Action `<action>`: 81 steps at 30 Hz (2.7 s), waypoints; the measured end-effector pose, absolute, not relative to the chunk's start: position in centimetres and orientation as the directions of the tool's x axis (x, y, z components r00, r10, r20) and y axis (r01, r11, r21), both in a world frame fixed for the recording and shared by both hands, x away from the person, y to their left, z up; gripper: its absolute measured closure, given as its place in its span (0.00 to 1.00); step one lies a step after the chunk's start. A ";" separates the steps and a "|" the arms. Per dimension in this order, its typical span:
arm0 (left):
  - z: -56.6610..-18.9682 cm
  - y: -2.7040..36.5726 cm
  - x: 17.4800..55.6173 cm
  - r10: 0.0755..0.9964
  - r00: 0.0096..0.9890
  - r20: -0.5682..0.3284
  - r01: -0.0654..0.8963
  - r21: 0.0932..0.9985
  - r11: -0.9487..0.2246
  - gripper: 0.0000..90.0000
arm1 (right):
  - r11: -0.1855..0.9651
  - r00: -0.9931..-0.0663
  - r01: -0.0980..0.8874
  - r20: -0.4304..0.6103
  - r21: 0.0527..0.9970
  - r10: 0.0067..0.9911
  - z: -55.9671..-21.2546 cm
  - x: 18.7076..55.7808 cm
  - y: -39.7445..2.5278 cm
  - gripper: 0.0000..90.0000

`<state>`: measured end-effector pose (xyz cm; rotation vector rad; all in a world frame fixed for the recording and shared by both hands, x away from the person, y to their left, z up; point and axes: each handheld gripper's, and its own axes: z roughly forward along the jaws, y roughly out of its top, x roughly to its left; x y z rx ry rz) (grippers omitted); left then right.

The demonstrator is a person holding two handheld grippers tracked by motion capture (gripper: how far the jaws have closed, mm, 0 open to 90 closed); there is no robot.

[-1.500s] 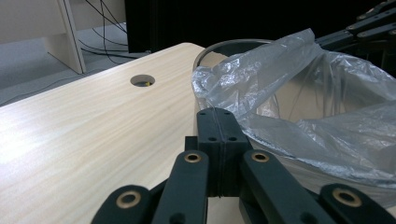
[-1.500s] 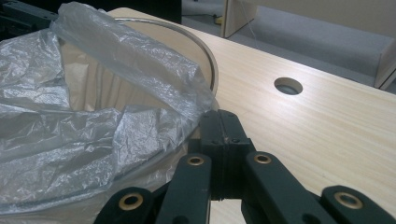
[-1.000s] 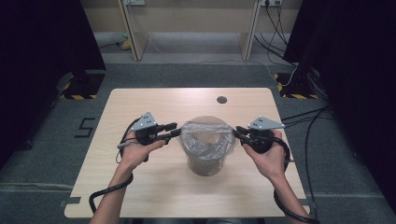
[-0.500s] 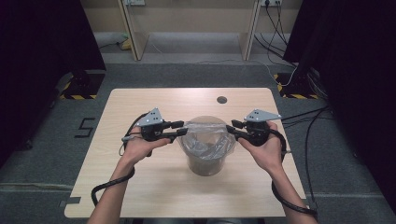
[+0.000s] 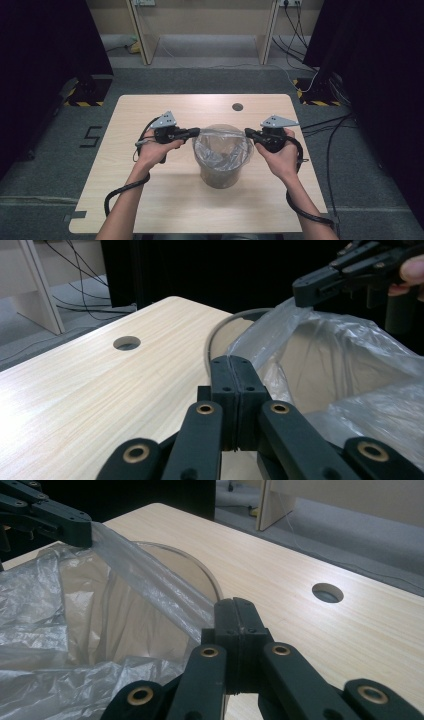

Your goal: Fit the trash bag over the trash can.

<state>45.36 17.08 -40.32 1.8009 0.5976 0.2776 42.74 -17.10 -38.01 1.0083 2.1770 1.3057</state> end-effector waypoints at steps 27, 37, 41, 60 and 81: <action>-41.1 16.6 46.6 0.567 0.808 -0.162 0.296 0.943 -0.152 0.98 | 0.272 -0.703 0.388 0.092 0.880 0.705 -38.0 43.2 -17.1 1.00; -41.4 16.2 47.0 0.591 0.782 -0.197 0.332 0.934 -0.128 0.98 | 0.273 -0.683 0.376 0.066 0.886 0.727 -38.0 43.2 -17.0 1.00; -41.1 16.1 46.8 0.604 0.777 -0.178 0.318 0.939 -0.133 0.97 | 0.256 -0.685 0.354 0.063 0.899 0.726 -37.6 42.8 -17.2 0.97; -40.8 16.2 47.0 0.600 0.780 -0.175 0.311 0.942 -0.130 0.66 | 0.306 -0.710 0.385 0.068 0.871 0.700 -37.9 43.2 -16.5 0.89; -41.1 14.8 48.2 0.592 0.785 -0.183 0.326 0.935 -0.143 0.99 | 0.247 -0.648 0.393 0.076 0.886 0.758 -38.6 43.7 -17.1 1.00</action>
